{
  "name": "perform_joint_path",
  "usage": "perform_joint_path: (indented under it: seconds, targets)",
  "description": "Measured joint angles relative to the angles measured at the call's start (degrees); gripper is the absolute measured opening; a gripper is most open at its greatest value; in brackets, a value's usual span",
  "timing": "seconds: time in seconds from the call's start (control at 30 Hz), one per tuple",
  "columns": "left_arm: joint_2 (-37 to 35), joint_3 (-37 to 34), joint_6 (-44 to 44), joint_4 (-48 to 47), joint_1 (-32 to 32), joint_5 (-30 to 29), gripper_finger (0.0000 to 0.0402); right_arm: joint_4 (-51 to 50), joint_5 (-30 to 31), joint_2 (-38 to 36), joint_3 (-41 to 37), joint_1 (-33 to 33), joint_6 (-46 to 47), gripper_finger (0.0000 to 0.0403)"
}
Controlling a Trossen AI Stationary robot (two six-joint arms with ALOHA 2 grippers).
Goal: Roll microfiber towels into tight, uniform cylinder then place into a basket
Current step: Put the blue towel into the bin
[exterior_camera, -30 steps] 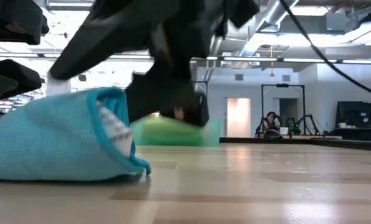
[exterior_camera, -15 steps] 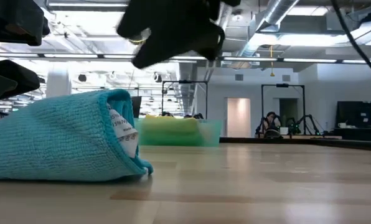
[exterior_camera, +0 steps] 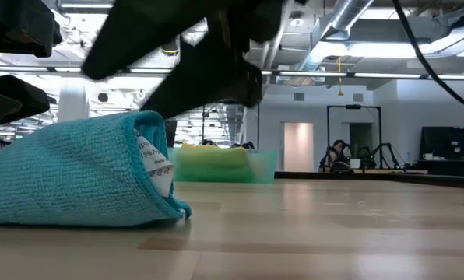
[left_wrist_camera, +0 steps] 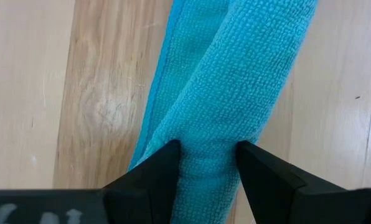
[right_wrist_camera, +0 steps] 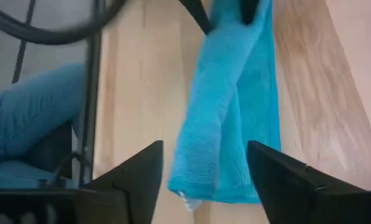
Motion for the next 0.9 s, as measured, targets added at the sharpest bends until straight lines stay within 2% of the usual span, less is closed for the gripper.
perform_joint_path:
  seconds: [0.1, 0.2, 0.43, 0.57, 0.73, 0.9]
  targets:
    - [0.0, 0.0, 0.0, 0.0, 0.0, 0.0, 0.0157, -0.5, -0.8, 0.8, 0.0, -1.1, 5.2, 0.0278]
    - [0.0, 0.0, 0.0, 0.0, 0.0, 0.0, 0.0157, 0.9, -3.4, 1.9, 0.3, -2.0, 6.6, 0.0286]
    - [0.0, 0.0, 0.0, 0.0, 0.0, 0.0, 0.0157, -1.7, -5.8, 4.8, 0.1, -3.2, 10.8, 0.0286]
    - [0.0, 0.0, 0.0, -0.1, -0.1, -0.1, 0.0157, 0.7, -11.3, 6.2, 0.4, -3.5, 11.6, 0.0286]
    - [0.0, 0.0, -0.8, 0.0, -0.1, -0.2, 0.0157, 1.2, -13.1, 7.5, 0.5, -3.5, 14.4, 0.0285]
    - [0.0, 0.0, 0.2, -0.2, -0.1, -0.3, 0.0157, 1.5, -13.3, 7.6, 0.4, -3.4, 15.2, 0.0257]
